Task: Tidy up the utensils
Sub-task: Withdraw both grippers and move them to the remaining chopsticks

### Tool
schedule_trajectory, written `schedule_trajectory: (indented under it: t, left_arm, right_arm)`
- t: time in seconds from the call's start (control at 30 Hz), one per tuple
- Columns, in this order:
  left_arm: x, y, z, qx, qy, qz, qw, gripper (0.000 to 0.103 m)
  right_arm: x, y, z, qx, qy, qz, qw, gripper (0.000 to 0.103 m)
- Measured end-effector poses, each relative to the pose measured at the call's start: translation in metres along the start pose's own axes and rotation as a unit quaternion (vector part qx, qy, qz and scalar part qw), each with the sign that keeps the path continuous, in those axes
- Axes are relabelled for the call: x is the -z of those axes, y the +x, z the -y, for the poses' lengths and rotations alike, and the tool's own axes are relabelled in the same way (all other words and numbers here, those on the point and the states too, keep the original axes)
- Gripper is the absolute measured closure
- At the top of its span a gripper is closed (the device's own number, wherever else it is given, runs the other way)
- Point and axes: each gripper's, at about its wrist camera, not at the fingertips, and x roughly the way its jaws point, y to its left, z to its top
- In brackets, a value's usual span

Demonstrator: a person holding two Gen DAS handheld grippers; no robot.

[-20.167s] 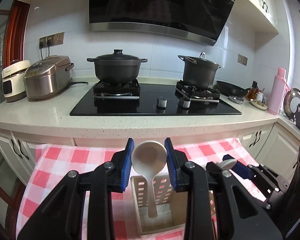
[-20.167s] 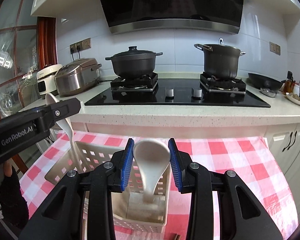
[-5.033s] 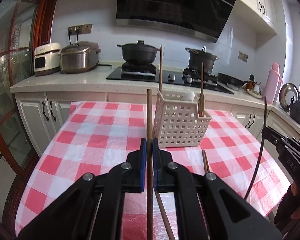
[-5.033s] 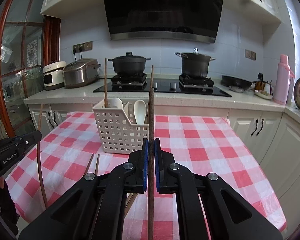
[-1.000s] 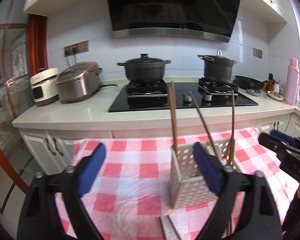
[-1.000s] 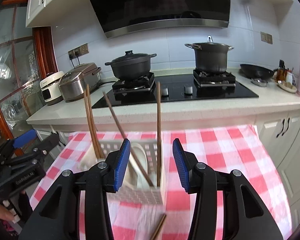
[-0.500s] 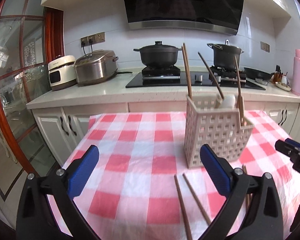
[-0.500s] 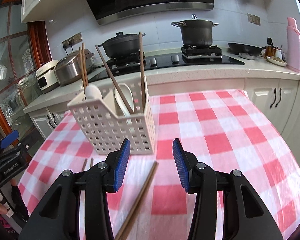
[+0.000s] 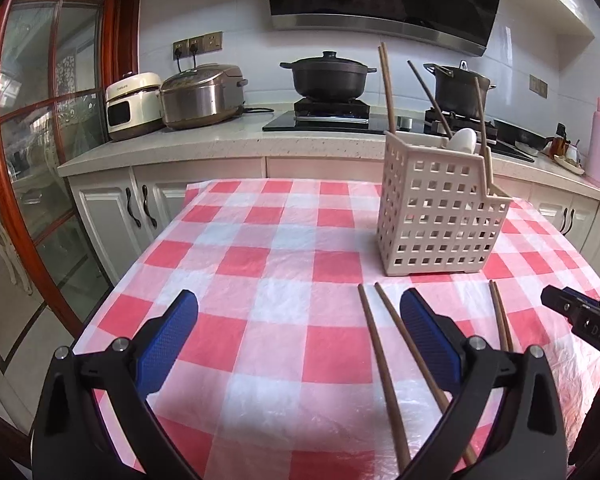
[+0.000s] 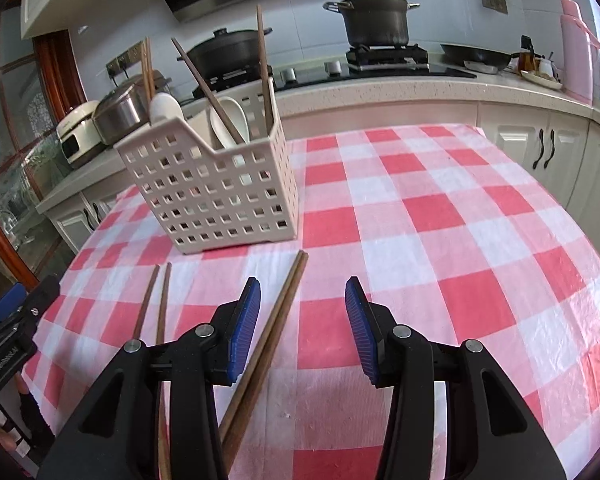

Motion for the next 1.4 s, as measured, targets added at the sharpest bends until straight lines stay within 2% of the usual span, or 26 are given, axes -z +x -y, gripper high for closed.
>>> schedule_trajectory:
  t: [0.53,0.6,0.7,0.87,1.3,1.4]
  left_arm:
    - [0.006,0.006,-0.014,-0.004,-0.013,-0.013,0.9998,0.005]
    - [0.007,0.006,-0.015,-0.007,-0.012,-0.015,0.9998,0.005]
    - [0.009,0.005,-0.02,-0.013,-0.015,-0.015,0.9997,0.005]
    - [0.011,0.003,-0.026,-0.012,-0.023,-0.016,0.9995,0.005]
    - [0.018,0.007,-0.024,-0.01,-0.013,-0.025,0.9996,0.005]
    - [0.02,0.009,-0.023,-0.01,-0.012,-0.028,0.9995,0.005]
  right_arm:
    - [0.011,0.027,-0.004,0.045,0.003,-0.052,0.998,0.06]
    - [0.012,0.028,-0.003,0.049,0.005,-0.056,0.997,0.064]
    - [0.014,0.029,-0.002,0.054,0.009,-0.06,0.997,0.076]
    - [0.016,0.031,-0.005,0.056,0.006,-0.066,0.996,0.084]
    - [0.015,0.043,-0.026,0.049,-0.009,-0.078,0.996,0.084]
    - [0.015,0.046,-0.03,0.06,-0.017,-0.081,0.995,0.084]
